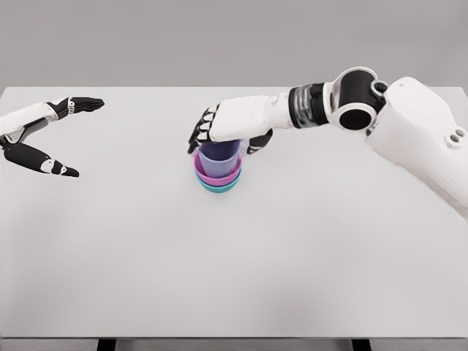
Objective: Stacking bowl and cup with both arms
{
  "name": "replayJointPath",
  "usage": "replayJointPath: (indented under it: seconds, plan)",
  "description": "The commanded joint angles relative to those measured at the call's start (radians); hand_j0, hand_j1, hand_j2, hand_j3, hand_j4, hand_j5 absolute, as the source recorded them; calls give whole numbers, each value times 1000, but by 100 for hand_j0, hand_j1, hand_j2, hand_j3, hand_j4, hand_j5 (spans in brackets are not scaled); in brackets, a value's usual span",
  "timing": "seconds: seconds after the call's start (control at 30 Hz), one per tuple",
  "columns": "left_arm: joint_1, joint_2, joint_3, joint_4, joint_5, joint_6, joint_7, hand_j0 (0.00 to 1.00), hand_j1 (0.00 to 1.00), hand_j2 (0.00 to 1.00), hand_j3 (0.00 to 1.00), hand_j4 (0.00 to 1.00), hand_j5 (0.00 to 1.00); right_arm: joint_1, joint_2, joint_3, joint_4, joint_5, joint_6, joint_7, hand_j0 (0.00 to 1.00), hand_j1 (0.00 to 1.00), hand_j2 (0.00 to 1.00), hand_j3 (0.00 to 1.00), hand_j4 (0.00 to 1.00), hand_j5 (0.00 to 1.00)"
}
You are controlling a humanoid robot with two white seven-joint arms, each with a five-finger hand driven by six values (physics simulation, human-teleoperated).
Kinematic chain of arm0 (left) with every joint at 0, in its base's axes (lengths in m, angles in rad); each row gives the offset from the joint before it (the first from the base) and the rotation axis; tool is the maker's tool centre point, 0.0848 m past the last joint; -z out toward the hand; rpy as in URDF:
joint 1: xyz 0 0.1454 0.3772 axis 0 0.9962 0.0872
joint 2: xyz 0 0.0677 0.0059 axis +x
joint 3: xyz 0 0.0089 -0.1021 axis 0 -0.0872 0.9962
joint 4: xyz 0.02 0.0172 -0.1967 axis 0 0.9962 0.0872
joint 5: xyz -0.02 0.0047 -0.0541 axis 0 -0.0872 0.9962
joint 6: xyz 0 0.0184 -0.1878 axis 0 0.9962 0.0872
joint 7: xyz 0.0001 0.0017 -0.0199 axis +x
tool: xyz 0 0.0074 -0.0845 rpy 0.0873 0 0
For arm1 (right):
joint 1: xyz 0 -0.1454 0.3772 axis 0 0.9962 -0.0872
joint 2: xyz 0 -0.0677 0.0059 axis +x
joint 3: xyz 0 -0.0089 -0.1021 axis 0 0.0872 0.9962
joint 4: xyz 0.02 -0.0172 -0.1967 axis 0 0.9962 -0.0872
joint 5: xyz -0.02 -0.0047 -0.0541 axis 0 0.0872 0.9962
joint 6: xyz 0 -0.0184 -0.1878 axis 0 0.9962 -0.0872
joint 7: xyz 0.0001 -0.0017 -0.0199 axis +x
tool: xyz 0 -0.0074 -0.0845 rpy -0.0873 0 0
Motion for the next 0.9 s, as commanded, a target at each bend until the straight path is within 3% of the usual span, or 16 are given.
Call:
replayJointPath:
  seconds: [0.0,0.07,0.17,0.23,0.3,0.37,0.4,0.5,0.57,0.7,0.87]
  plan:
    - [0,1,1,0,8,2,0,100,100,100,100,100,100,0,-3,-5,-3,0,3,0,100,100,100,100,100,100]
    - [0,1,1,0,8,2,0,100,100,100,100,100,100,-20,-12,-34,-17,-5,3,0,100,100,100,100,100,100]
    - [0,1,1,0,7,2,0,100,100,100,100,100,100,-18,-44,-229,-16,-14,3,0,100,100,100,100,100,100]
    - [0,1,1,0,5,2,0,100,100,100,100,100,100,-9,-101,-337,15,-72,3,0,100,100,100,100,100,100]
    - [1,1,1,0,-2,2,0,100,100,100,100,100,100,18,-159,-337,127,-77,3,0,100,100,100,100,100,100]
    - [2,1,-1,1,-10,2,0,100,100,100,100,100,100,75,-224,-269,263,-66,3,0,100,100,100,100,100,100]
    - [2,3,-1,3,-10,2,0,100,100,100,100,100,100,77,-253,-245,293,-66,3,0,100,100,100,100,100,100]
    - [3,3,-2,3,-19,2,0,100,100,100,100,100,100,89,-329,-249,290,-66,3,0,100,100,100,100,100,100]
    - [17,6,-1,1,-67,2,0,100,100,100,100,100,100,95,-331,-252,290,-65,3,0,100,100,100,100,100,100]
    - [18,4,-2,1,-72,2,0,100,100,100,100,100,100,118,-355,-282,293,-68,3,0,100,100,100,100,100,100]
    - [20,4,-2,1,-75,2,0,100,100,100,100,100,100,132,-377,-254,326,-71,3,0,100,100,100,100,100,100]
